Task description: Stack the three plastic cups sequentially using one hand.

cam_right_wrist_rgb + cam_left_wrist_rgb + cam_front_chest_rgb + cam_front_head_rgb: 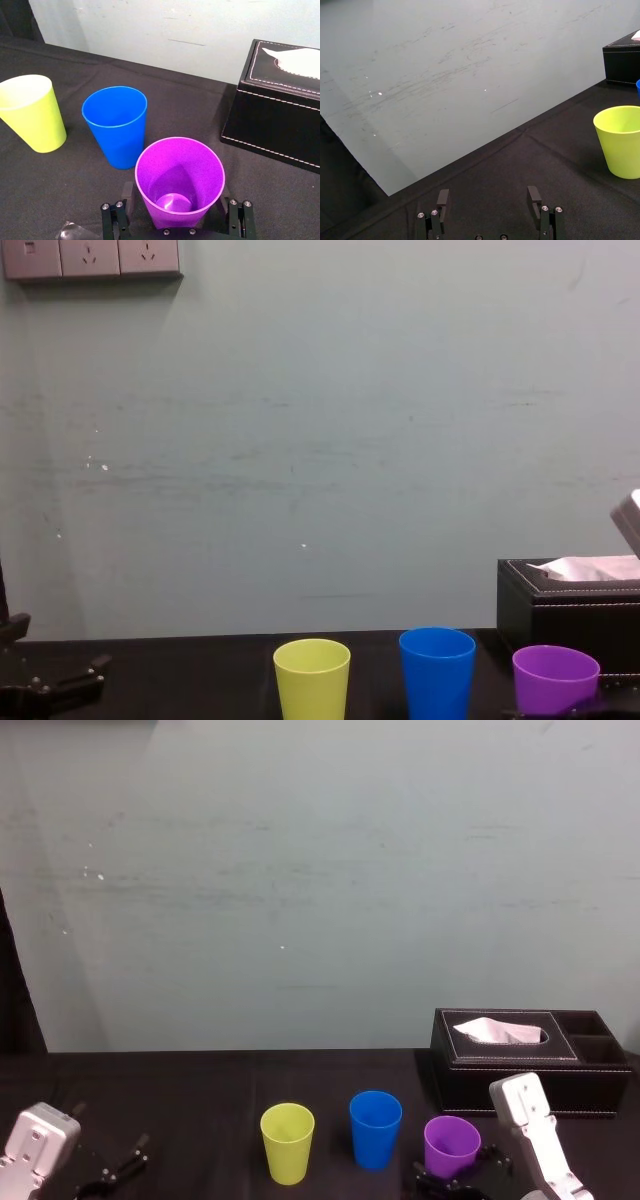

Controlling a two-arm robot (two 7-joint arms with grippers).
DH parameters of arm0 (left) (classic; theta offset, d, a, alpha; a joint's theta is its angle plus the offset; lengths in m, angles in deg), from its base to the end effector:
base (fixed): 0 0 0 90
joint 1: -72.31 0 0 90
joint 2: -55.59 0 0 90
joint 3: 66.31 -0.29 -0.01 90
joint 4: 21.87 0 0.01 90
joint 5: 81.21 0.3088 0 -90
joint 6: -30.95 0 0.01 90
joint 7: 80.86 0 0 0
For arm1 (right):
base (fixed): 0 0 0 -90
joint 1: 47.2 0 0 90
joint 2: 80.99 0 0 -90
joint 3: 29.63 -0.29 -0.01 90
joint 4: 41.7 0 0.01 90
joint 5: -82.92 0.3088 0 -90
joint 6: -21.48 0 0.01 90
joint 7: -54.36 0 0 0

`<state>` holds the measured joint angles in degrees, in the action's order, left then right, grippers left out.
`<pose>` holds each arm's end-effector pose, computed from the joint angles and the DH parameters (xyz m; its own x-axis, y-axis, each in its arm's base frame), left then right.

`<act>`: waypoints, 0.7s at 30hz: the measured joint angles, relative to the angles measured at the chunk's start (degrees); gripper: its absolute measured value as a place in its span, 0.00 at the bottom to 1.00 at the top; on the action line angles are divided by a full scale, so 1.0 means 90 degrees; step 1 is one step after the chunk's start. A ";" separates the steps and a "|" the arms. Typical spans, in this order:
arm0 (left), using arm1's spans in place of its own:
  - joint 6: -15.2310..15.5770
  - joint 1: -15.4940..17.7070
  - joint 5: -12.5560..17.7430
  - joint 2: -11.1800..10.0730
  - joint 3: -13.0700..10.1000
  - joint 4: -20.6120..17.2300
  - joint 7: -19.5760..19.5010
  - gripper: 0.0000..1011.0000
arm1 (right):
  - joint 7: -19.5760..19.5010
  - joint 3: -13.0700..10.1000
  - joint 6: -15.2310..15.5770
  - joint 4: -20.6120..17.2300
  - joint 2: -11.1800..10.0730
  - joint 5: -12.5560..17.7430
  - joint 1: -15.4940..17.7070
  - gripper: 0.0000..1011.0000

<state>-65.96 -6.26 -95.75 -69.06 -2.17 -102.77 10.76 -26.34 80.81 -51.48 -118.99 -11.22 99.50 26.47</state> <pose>0.3581 0.0827 -0.3023 0.2922 0.8802 0.3739 -0.9553 0.2873 0.0702 0.3946 -0.0240 -0.2889 0.3942 -0.9160 0.0752 0.8678 0.3440 -0.3587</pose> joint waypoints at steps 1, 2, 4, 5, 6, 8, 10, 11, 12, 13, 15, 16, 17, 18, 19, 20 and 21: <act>0.0000 0.0000 0.0000 0.0000 0.0000 0.0000 0.0000 0.99 | 0.0001 0.0000 0.0000 -0.0001 -0.0001 0.0001 0.0000 0.99; 0.0000 0.0000 0.0000 0.0000 0.0000 0.0000 0.0000 0.99 | 0.0001 0.0000 0.0000 -0.0001 -0.0002 0.0002 0.0000 0.99; 0.0000 0.0000 0.0000 0.0000 0.0000 0.0000 0.0000 0.99 | 0.0001 0.0000 0.0000 -0.0006 -0.0006 0.0004 0.0004 0.99; 0.0000 0.0000 0.0000 0.0000 0.0000 0.0000 0.0000 0.99 | 0.0001 0.0000 0.0000 -0.0008 -0.0007 0.0004 0.0004 0.99; 0.0000 0.0000 0.0000 0.0000 0.0000 0.0000 0.0000 0.99 | -0.0001 0.0000 0.0000 -0.0014 -0.0010 0.0006 0.0007 0.99; 0.0000 0.0000 0.0000 0.0000 0.0000 0.0000 0.0000 0.99 | -0.0004 0.0001 0.0000 -0.0019 -0.0013 0.0007 0.0010 0.99; 0.0000 0.0000 0.0000 0.0000 0.0000 0.0000 0.0000 0.99 | -0.0005 0.0001 0.0000 -0.0024 -0.0017 0.0009 0.0013 0.99; 0.0000 0.0000 0.0000 0.0000 0.0000 0.0000 0.0000 0.99 | -0.0005 0.0002 0.0000 -0.0026 -0.0017 0.0009 0.0015 0.97; 0.0000 0.0000 0.0000 0.0000 0.0000 0.0000 0.0000 0.99 | -0.0007 0.0002 0.0000 -0.0028 -0.0019 0.0011 0.0017 0.95; 0.0000 0.0000 0.0000 0.0000 0.0000 0.0000 0.0000 0.99 | -0.0009 0.0003 0.0000 -0.0031 -0.0021 0.0012 0.0018 0.94; 0.0000 0.0000 0.0000 0.0000 0.0000 0.0000 0.0000 0.99 | -0.0011 0.0004 0.0001 -0.0033 -0.0021 0.0013 0.0019 0.88; 0.0000 0.0000 0.0000 0.0000 0.0000 0.0000 0.0000 0.99 | -0.0011 0.0004 0.0001 -0.0034 -0.0021 0.0013 0.0019 0.88; 0.0000 0.0000 0.0000 0.0000 0.0000 0.0000 0.0000 0.99 | -0.0012 0.0005 0.0001 -0.0035 -0.0022 0.0013 0.0020 0.83; 0.0000 0.0000 0.0000 0.0000 0.0000 0.0000 0.0000 0.99 | -0.0013 0.0005 0.0001 -0.0036 -0.0022 0.0013 0.0020 0.81; 0.0000 0.0000 0.0000 0.0000 0.0000 0.0000 0.0000 0.99 | -0.0015 0.0006 0.0002 -0.0038 -0.0023 0.0014 0.0021 0.78; 0.0000 0.0000 0.0000 0.0000 0.0000 0.0000 0.0000 0.99 | -0.0016 0.0006 0.0002 -0.0039 -0.0024 0.0014 0.0021 0.74; 0.0000 0.0000 0.0000 0.0000 0.0000 0.0000 0.0000 0.99 | -0.0017 0.0007 0.0002 -0.0040 -0.0024 0.0015 0.0022 0.74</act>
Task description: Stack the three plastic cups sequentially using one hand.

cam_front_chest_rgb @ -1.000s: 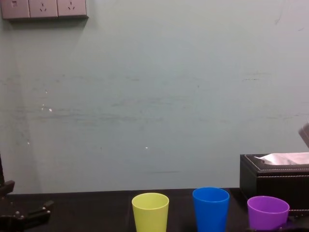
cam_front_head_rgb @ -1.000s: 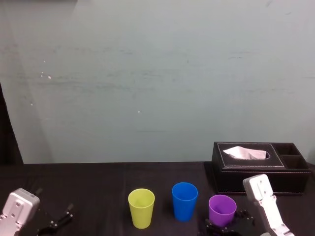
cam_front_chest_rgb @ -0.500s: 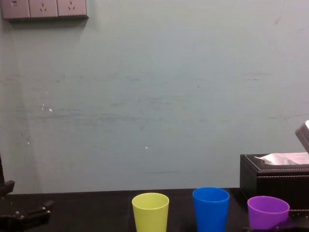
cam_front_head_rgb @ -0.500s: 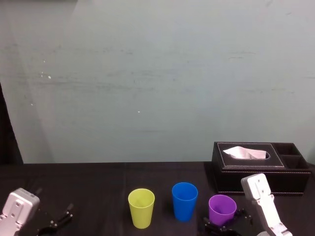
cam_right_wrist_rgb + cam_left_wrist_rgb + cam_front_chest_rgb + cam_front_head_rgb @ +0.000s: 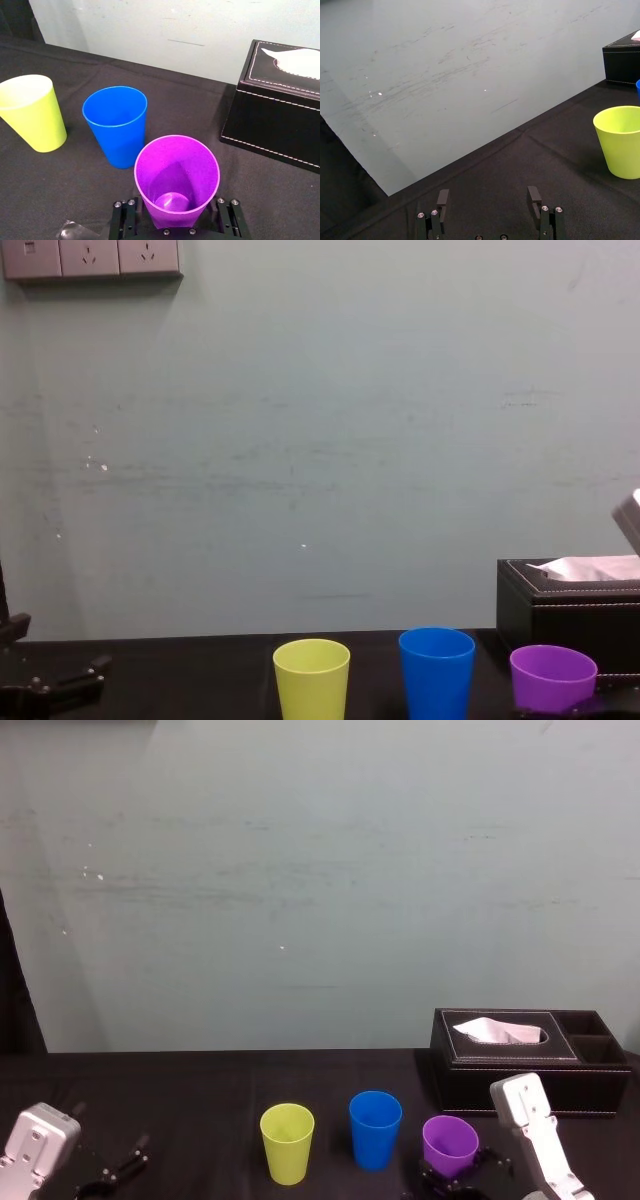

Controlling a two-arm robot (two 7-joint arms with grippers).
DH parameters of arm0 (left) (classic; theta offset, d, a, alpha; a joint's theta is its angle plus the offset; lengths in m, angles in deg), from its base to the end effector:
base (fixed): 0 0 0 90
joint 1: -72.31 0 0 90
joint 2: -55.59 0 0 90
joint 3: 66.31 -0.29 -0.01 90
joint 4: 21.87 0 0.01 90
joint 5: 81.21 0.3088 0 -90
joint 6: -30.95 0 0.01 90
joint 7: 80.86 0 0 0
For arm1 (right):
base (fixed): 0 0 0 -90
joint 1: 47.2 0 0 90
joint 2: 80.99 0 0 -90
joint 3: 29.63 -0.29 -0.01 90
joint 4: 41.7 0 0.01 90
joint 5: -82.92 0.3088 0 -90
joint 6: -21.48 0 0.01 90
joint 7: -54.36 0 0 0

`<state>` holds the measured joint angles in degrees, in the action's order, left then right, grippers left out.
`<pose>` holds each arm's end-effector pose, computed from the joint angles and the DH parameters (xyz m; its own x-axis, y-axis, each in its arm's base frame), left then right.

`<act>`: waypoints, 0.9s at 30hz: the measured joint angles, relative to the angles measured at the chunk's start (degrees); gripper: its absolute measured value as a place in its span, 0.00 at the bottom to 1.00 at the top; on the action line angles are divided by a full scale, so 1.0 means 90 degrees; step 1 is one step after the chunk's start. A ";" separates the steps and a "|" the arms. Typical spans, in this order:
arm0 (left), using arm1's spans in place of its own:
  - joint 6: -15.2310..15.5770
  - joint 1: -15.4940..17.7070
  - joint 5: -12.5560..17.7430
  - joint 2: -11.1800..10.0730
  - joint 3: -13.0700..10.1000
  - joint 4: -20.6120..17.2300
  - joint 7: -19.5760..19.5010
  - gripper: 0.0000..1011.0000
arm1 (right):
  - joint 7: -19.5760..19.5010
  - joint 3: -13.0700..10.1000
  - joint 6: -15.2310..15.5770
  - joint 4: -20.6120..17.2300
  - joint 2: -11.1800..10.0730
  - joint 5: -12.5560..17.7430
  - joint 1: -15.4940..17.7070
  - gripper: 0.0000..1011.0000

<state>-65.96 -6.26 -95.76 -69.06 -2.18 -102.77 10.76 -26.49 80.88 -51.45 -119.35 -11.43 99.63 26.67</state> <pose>0.3581 0.0827 -0.3023 0.2924 0.8802 0.3737 -0.9552 0.2874 0.0703 0.3934 -0.0242 -0.2885 0.3941 -0.9159 0.0766 0.8682 0.3436 -0.3581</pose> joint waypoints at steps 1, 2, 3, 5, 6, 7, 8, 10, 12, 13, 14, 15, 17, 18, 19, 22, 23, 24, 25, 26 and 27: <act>0.0000 0.0000 0.0000 0.0000 0.0000 0.0000 0.0000 0.99 | 0.0000 0.0000 0.0000 0.0000 0.0000 0.0000 0.0000 0.72; 0.0000 0.0000 0.0000 0.0000 0.0000 0.0000 0.0000 0.99 | -0.0001 0.0001 0.0001 -0.0001 -0.0001 0.0001 0.0000 0.72; 0.0000 0.0000 0.0000 0.0000 0.0000 0.0000 0.0000 0.99 | -0.0002 0.0000 0.0001 -0.0002 -0.0001 0.0002 0.0001 0.71; 0.0000 0.0000 0.0000 0.0000 0.0000 0.0000 0.0000 0.99 | -0.0003 0.0000 0.0002 -0.0002 -0.0002 0.0002 0.0002 0.70; 0.0000 0.0000 0.0000 0.0000 0.0000 0.0000 0.0000 0.99 | -0.0004 0.0000 0.0002 -0.0003 -0.0003 0.0003 0.0003 0.70; 0.0000 0.0000 0.0000 0.0000 0.0000 0.0000 0.0000 0.99 | -0.0004 0.0000 0.0003 -0.0004 -0.0003 0.0004 0.0003 0.70; 0.0000 0.0000 0.0000 0.0000 0.0000 0.0000 0.0000 0.99 | -0.0004 0.0001 0.0003 -0.0005 -0.0004 0.0005 0.0004 0.70; 0.0000 0.0000 0.0000 0.0000 0.0000 0.0000 0.0000 0.99 | -0.0005 0.0001 0.0004 -0.0007 -0.0005 0.0006 0.0005 0.70; 0.0000 0.0000 0.0000 0.0000 0.0000 0.0000 0.0000 0.99 | -0.0007 -0.0001 0.0004 -0.0046 -0.0016 -0.0015 0.0026 0.70; 0.0000 0.0000 0.0000 0.0000 0.0000 0.0000 0.0000 0.99 | -0.0007 -0.0001 0.0004 -0.0046 -0.0016 -0.0015 0.0026 0.70; 0.0000 0.0000 0.0000 0.0000 0.0000 0.0000 0.0000 0.99 | -0.0006 -0.0002 0.0002 -0.0089 -0.0025 -0.0043 0.0043 0.70; 0.0000 0.0000 0.0000 0.0000 0.0000 0.0000 0.0000 0.99 | -0.0007 -0.0007 0.0005 -0.0191 -0.0049 -0.0099 0.0075 0.70; 0.0000 0.0000 0.0000 0.0000 0.0000 0.0000 0.0000 0.99 | -0.0015 -0.0009 0.0039 -0.0296 -0.0070 -0.0162 0.0096 0.70; 0.0000 0.0000 0.0000 0.0000 0.0000 0.0000 0.0000 0.99 | -0.0032 -0.0016 0.0093 -0.0409 -0.0091 -0.0227 0.0113 0.70; 0.0000 0.0000 0.0000 0.0000 0.0000 0.0000 0.0000 0.99 | -0.0039 -0.0023 0.0129 -0.0475 -0.0099 -0.0257 0.0117 0.70; 0.0000 0.0000 0.0000 0.0000 0.0000 0.0000 0.0000 0.99 | -0.0041 -0.0067 0.0329 -0.0741 -0.0134 -0.0326 0.0113 0.70; 0.0000 0.0000 0.0000 0.0000 0.0000 0.0000 0.0000 0.99 | -0.0035 -0.0089 0.0434 -0.0860 -0.0145 -0.0345 0.0094 0.70; 0.0000 0.0000 0.0000 0.0000 0.0000 0.0000 0.0000 0.99 | -0.0018 -0.0102 0.0493 -0.0921 -0.0150 -0.0352 0.0079 0.70; 0.0000 0.0000 0.0000 0.0000 0.0000 0.0000 0.0000 0.99 | 0.0000 -0.0114 0.0561 -0.1001 -0.0154 -0.0356 0.0060 0.70; 0.0000 0.0000 0.0000 0.0000 0.0000 0.0000 0.0000 0.99 | 0.0018 -0.0127 0.0617 -0.1059 -0.0156 -0.0357 0.0044 0.70; 0.0000 0.0000 0.0000 0.0000 0.0000 0.0000 0.0000 0.99 | 0.0071 -0.0155 0.0738 -0.1186 -0.0156 -0.0353 -0.0003 0.70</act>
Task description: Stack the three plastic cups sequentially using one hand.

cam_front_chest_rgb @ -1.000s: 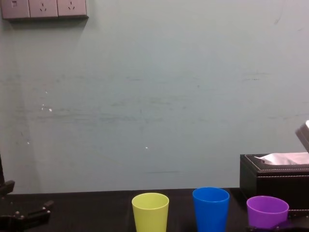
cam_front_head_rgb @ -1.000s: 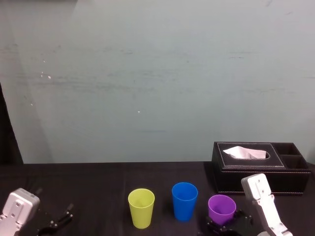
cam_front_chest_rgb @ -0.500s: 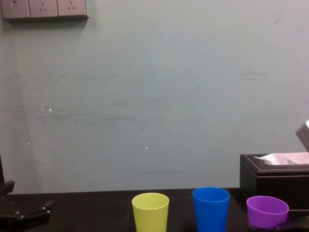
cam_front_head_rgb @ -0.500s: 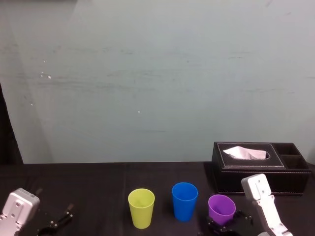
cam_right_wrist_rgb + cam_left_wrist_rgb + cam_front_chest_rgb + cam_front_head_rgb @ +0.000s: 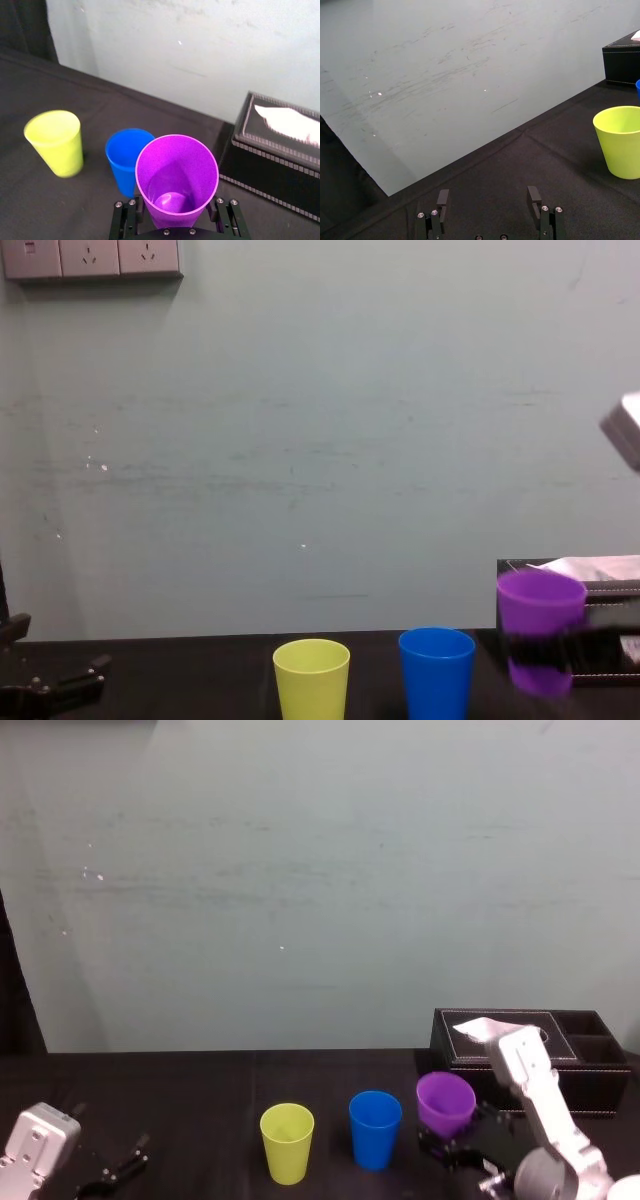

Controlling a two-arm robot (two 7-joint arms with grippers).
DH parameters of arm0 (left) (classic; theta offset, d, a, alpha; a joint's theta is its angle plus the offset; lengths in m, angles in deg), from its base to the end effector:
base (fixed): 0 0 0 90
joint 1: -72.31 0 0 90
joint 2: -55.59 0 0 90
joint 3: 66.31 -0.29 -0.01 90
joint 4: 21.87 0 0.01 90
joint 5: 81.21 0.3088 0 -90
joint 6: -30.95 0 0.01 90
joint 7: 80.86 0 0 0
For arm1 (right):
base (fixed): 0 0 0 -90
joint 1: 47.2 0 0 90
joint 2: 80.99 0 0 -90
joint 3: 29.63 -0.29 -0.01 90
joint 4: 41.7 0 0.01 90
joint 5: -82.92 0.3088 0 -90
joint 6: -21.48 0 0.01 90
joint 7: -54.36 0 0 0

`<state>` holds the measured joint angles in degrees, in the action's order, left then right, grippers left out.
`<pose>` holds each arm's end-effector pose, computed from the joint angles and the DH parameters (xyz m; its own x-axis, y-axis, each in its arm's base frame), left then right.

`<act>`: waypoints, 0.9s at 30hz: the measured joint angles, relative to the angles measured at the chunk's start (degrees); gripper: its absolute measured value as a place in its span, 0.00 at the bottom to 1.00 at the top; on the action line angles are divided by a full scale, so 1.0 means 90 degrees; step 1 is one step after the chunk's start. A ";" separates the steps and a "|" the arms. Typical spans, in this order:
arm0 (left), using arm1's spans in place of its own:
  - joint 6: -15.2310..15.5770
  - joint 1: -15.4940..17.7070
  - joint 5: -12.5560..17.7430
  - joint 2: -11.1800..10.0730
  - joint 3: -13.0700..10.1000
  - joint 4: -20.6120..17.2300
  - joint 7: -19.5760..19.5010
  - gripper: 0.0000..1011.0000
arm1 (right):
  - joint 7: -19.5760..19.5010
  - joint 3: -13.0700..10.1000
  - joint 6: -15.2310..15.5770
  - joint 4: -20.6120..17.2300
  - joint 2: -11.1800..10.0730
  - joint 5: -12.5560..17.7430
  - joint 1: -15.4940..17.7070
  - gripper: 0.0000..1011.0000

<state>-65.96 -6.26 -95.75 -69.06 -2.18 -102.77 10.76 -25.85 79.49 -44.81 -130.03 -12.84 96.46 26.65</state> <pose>0.3581 0.0827 -0.3023 0.2924 0.8802 0.3739 -0.9552 0.2874 0.0703 0.3889 -0.0162 -0.2319 0.4205 -0.8937 0.1565 0.8796 0.3592 -0.3120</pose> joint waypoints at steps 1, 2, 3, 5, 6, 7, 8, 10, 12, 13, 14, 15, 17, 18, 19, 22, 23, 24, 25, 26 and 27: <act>0.0000 0.0000 0.0000 0.0000 0.0000 0.0000 0.0000 0.99 | 0.0029 -0.0008 0.0056 -0.0059 0.0003 0.0002 -0.0026 0.70; 0.0000 0.0000 0.0000 0.0000 0.0000 0.0000 0.0000 0.99 | 0.0062 -0.0012 0.0124 -0.0110 0.0008 0.0004 -0.0056 0.70; 0.0000 0.0000 0.0000 0.0000 0.0000 0.0000 0.0000 0.99 | 0.0129 -0.0015 0.0238 -0.0210 0.0027 0.0009 -0.0119 0.70; 0.0000 0.0000 0.0000 0.0000 0.0000 0.0000 0.0000 0.99 | 0.0186 -0.0014 0.0343 -0.0286 0.0053 0.0015 -0.0184 0.70; 0.0000 0.0000 0.0000 0.0000 0.0000 0.0000 0.0000 0.99 | 0.0217 -0.0010 0.0395 -0.0321 0.0074 0.0020 -0.0227 0.70; 0.0000 0.0000 0.0000 0.0000 0.0000 0.0000 0.0000 0.99 | 0.0276 0.0003 0.0495 -0.0374 0.0123 0.0033 -0.0303 0.70; 0.0000 0.0000 0.0000 0.0000 0.0000 0.0000 0.0000 0.99 | 0.0303 0.0015 0.0535 -0.0395 0.0149 0.0034 -0.0340 0.70; 0.0000 0.0000 0.0000 0.0000 0.0000 0.0000 0.0000 0.99 | 0.0381 0.0068 0.0630 -0.0437 0.0243 0.0032 -0.0454 0.70; 0.0000 0.0000 0.0000 0.0000 0.0000 0.0000 0.0000 0.99 | 0.0441 0.0104 0.0690 -0.0448 0.0300 0.0028 -0.0519 0.70; 0.0000 0.0000 0.0000 0.0000 0.0000 0.0000 0.0000 0.99 | 0.0504 0.0153 0.0740 -0.0448 0.0365 0.0022 -0.0592 0.70; 0.0000 0.0000 0.0000 0.0000 0.0000 0.0000 0.0000 0.99 | 0.0538 0.0179 0.0761 -0.0443 0.0397 0.0016 -0.0625 0.70; 0.0000 0.0000 0.0000 0.0000 0.0000 0.0000 0.0000 0.99 | 0.0572 0.0209 0.0780 -0.0431 0.0431 0.0010 -0.0664 0.70; 0.0000 0.0000 0.0000 0.0000 0.0000 0.0000 0.0000 0.99 | 0.0655 0.0313 0.0832 -0.0385 0.0541 -0.0014 -0.0763 0.70; 0.0000 0.0000 0.0000 0.0000 0.0000 0.0000 0.0000 0.99 | 0.0701 0.0387 0.0860 -0.0341 0.0618 -0.0040 -0.0829 0.70; 0.0000 0.0000 0.0000 0.0000 0.0000 0.0000 0.0000 0.99 | 0.0724 0.0425 0.0866 -0.0314 0.0655 -0.0056 -0.0860 0.70; 0.0000 0.0000 0.0000 0.0000 0.0000 0.0000 0.0000 0.99 | 0.0811 0.0581 0.0877 -0.0157 0.0794 -0.0121 -0.0990 0.70; 0.0000 0.0000 0.0000 0.0000 0.0000 0.0000 0.0000 0.99 | 0.0831 0.0616 0.0877 -0.0113 0.0825 -0.0136 -0.1020 0.70; 0.0000 0.0000 0.0000 0.0000 0.0000 0.0000 0.0000 0.99 | 0.0853 0.0646 0.0877 -0.0075 0.0858 -0.0151 -0.1047 0.70; 0.0000 0.0000 0.0000 0.0000 0.0000 0.0000 0.0000 0.99 | 0.0874 0.0680 0.0874 -0.0025 0.0893 -0.0161 -0.1081 0.70; 0.0000 0.0000 0.0000 0.0000 0.0000 0.0000 0.0000 0.99 | 0.0907 0.0735 0.0852 0.0089 0.0960 -0.0190 -0.1147 0.70; 0.0000 0.0000 0.0000 0.0000 0.0000 0.0000 0.0000 0.99 | 0.0921 0.0766 0.0833 0.0146 0.0995 -0.0204 -0.1182 0.70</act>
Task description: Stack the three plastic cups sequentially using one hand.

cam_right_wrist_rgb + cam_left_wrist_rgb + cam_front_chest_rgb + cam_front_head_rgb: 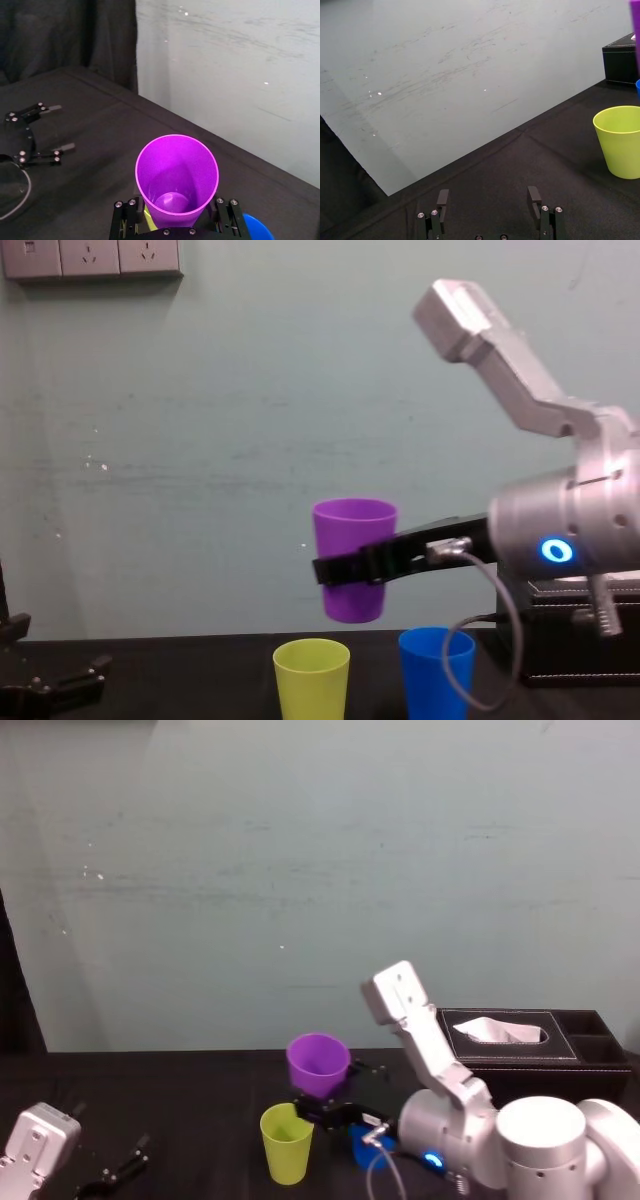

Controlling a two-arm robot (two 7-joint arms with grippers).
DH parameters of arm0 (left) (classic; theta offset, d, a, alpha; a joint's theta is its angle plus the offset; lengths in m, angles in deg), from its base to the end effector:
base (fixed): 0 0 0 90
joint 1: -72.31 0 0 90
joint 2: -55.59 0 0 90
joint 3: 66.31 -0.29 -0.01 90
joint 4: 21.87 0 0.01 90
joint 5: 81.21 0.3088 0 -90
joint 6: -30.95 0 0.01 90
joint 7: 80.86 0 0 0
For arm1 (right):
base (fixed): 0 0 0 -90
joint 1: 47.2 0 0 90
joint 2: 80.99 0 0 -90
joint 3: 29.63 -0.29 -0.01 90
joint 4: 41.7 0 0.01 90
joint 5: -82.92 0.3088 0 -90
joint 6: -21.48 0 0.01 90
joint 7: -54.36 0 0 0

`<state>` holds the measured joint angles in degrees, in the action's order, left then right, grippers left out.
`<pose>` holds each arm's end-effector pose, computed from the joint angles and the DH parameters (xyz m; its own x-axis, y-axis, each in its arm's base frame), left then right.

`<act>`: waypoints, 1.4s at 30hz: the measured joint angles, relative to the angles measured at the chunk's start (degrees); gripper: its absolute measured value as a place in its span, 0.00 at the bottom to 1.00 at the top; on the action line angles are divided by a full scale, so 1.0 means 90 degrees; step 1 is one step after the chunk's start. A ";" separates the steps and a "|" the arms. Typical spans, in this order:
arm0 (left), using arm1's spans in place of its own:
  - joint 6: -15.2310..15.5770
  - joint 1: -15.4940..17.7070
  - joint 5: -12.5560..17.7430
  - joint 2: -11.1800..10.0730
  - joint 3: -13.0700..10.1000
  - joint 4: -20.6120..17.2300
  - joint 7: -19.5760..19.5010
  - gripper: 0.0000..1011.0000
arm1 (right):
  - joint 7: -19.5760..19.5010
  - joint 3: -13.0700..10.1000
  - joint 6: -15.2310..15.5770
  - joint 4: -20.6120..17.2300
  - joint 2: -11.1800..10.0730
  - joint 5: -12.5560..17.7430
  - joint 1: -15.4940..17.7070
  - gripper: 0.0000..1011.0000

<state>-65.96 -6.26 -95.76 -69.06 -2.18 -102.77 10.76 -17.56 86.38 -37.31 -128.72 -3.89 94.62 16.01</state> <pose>0.3581 0.0827 -0.3023 0.2924 0.8802 0.3737 -0.9552 0.2874 0.0703 0.4170 0.0685 -0.1766 0.6391 -0.7626 0.1005 0.7498 0.5885 -0.3024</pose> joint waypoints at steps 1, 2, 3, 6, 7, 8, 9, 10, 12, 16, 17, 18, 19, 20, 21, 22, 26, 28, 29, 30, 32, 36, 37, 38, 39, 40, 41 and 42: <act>0.0000 0.0000 0.0000 0.0000 0.0000 0.0000 0.0000 0.99 | 0.0013 0.0024 -0.0023 0.0052 0.0031 -0.0011 -0.0032 0.70; 0.0000 0.0000 0.0000 0.0000 0.0000 0.0000 0.0000 0.99 | 0.0027 0.0047 -0.0044 0.0108 0.0070 -0.0026 -0.0070 0.70; 0.0000 0.0000 0.0000 0.0000 0.0000 0.0000 0.0000 0.99 | 0.0046 0.0088 -0.0085 0.0238 0.0133 -0.0055 -0.0135 0.70; 0.0000 0.0000 0.0000 0.0000 0.0000 0.0000 0.0000 0.99 | 0.0064 0.0145 -0.0178 0.0474 0.0250 -0.0103 -0.0248 0.70; 0.0000 0.0000 0.0000 0.0000 0.0000 0.0000 0.0000 0.99 | 0.0075 0.0160 -0.0205 0.0526 0.0276 -0.0113 -0.0271 0.70; 0.0001 0.0000 0.0000 0.0000 0.0000 0.0000 0.0000 0.99 | 0.0086 0.0173 -0.0230 0.0586 0.0303 -0.0128 -0.0297 0.70; 0.0001 0.0000 0.0000 0.0000 0.0000 0.0000 0.0000 0.99 | 0.0103 0.0192 -0.0282 0.0696 0.0342 -0.0150 -0.0339 0.70; 0.0000 0.0000 0.0000 0.0000 0.0000 0.0000 0.0000 0.99 | 0.0109 0.0202 -0.0304 0.0747 0.0361 -0.0156 -0.0360 0.70; 0.0000 0.0000 0.0000 0.0000 0.0000 0.0000 0.0000 0.99 | 0.0131 0.0217 -0.0356 0.0845 0.0398 -0.0177 -0.0399 0.70; 0.0000 0.0000 0.0000 0.0000 0.0000 0.0000 0.0000 0.99 | 0.0163 0.0239 -0.0481 0.1107 0.0481 -0.0221 -0.0489 0.70; 0.0000 0.0000 0.0000 0.0000 0.0000 0.0000 0.0000 0.99 | 0.0177 0.0247 -0.0504 0.1153 0.0491 -0.0232 -0.0504 0.70; 0.0000 0.0000 0.0000 0.0000 0.0000 0.0000 0.0000 0.99 | 0.0200 0.0262 -0.0541 0.1227 0.0509 -0.0247 -0.0531 0.70; 0.0000 0.0000 0.0000 0.0000 0.0000 0.0000 0.0000 0.99 | 0.0210 0.0269 -0.0560 0.1262 0.0519 -0.0253 -0.0547 0.70; 0.0000 0.0000 0.0000 0.0000 0.0000 0.0000 0.0000 0.99 | 0.0223 0.0276 -0.0579 0.1296 0.0528 -0.0258 -0.0565 0.70; 0.0000 0.0000 0.0000 0.0000 0.0000 0.0000 0.0000 0.99 | 0.0251 0.0288 -0.0611 0.1359 0.0543 -0.0270 -0.0593 0.70; 0.0000 0.0000 0.0000 0.0000 0.0000 0.0000 0.0000 0.99 | 0.0259 0.0292 -0.0624 0.1388 0.0551 -0.0276 -0.0605 0.70; 0.0000 0.0000 0.0000 0.0000 0.0000 0.0000 0.0000 0.99 | 0.0297 0.0307 -0.0682 0.1497 0.0599 -0.0287 -0.0650 0.70; 0.0000 0.0000 0.0000 0.0000 0.0000 0.0000 0.0000 0.99 | 0.0299 0.0308 -0.0700 0.1549 0.0621 -0.0290 -0.0665 0.70; 0.0000 0.0000 0.0000 0.0000 0.0000 0.0000 0.0000 0.99 | 0.0299 0.0309 -0.0712 0.1601 0.0638 -0.0292 -0.0677 0.70; 0.0000 0.0000 0.0000 0.0000 0.0000 0.0000 0.0000 0.99 | 0.0301 0.0313 -0.0727 0.1682 0.0662 -0.0297 -0.0690 0.70; 0.0000 0.0000 0.0000 0.0000 0.0000 0.0000 0.0000 0.99 | 0.0301 0.0313 -0.0737 0.1736 0.0678 -0.0301 -0.0699 0.70; 0.0000 0.0000 0.0000 0.0000 0.0000 0.0000 0.0000 0.99 | 0.0302 0.0305 -0.0757 0.1827 0.0702 -0.0305 -0.0716 0.70; 0.0000 0.0000 0.0000 0.0000 0.0000 0.0000 0.0000 0.99 | 0.0302 0.0303 -0.0763 0.1844 0.0706 -0.0306 -0.0719 0.70; 0.0000 0.0000 0.0000 0.0000 0.0000 0.0000 0.0000 0.99 | 0.0303 0.0303 -0.0767 0.1856 0.0709 -0.0307 -0.0719 0.70; 0.0000 0.0000 0.0000 0.0000 0.0000 0.0000 0.0000 0.99 | 0.0303 0.0301 -0.0772 0.1878 0.0716 -0.0314 -0.0721 0.70; 0.0000 0.0000 0.0000 0.0000 0.0000 0.0000 0.0000 0.99 | 0.0303 0.0300 -0.0774 0.1889 0.0719 -0.0317 -0.0722 0.70; 0.0000 0.0000 0.0000 0.0000 0.0000 0.0000 0.0000 0.99 | 0.0303 0.0299 -0.0775 0.1900 0.0721 -0.0321 -0.0722 0.70; 0.0001 0.0000 0.0000 0.0000 0.0000 0.0000 0.0000 0.99 | 0.0303 0.0296 -0.0782 0.1928 0.0730 -0.0327 -0.0724 0.70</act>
<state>-65.95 -6.26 -95.75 -69.06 -2.18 -102.77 10.76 -14.83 89.05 -44.35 -111.37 2.69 91.68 9.50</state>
